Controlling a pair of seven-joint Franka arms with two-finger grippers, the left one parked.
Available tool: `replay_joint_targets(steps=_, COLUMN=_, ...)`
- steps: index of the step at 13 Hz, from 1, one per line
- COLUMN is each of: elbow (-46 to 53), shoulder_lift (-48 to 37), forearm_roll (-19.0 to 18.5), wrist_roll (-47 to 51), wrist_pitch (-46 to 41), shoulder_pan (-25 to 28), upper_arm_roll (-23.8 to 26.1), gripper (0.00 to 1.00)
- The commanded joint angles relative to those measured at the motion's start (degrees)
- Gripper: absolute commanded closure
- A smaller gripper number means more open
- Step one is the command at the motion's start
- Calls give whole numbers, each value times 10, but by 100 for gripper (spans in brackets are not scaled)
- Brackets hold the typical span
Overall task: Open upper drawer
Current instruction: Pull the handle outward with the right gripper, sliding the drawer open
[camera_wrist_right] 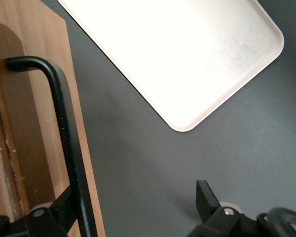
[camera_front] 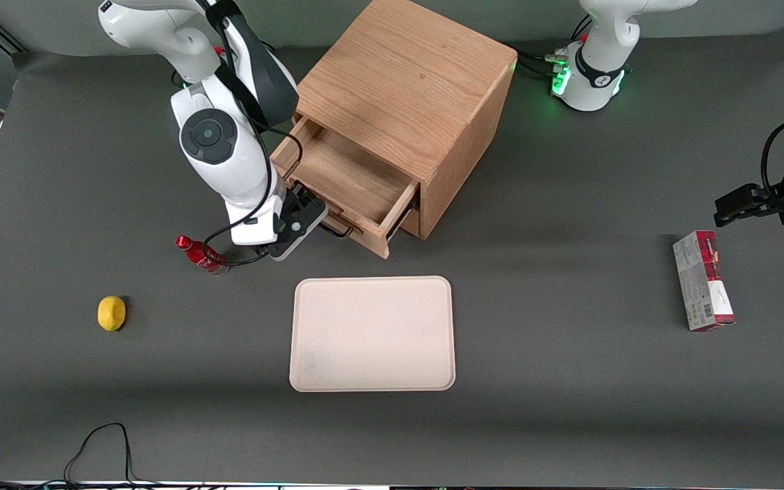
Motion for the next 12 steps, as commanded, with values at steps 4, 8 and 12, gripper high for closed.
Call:
replay_joint_targets(steps=4, elbow=65, shoulder_lift=44, forearm_roll=-7, wrist_roll=-45, wrist_pitch=-3, shoulder_pan=-30, upper_arm_roll=-2, gripper=0)
replay_joint_targets(steps=8, elbow=100, shoulder_lift=73, forearm_roll=-6, wrist_roll=-64, wrist_pitch=-4, shoulder_pan=-43, upper_arm_roll=-3, gripper=0)
replay_joint_targets(steps=12, elbow=139, shoulder_lift=100, forearm_roll=-4, wrist_roll=-101, wrist_pitch=-24, shoulder_pan=-67, upper_arm_roll=-3, gripper=0)
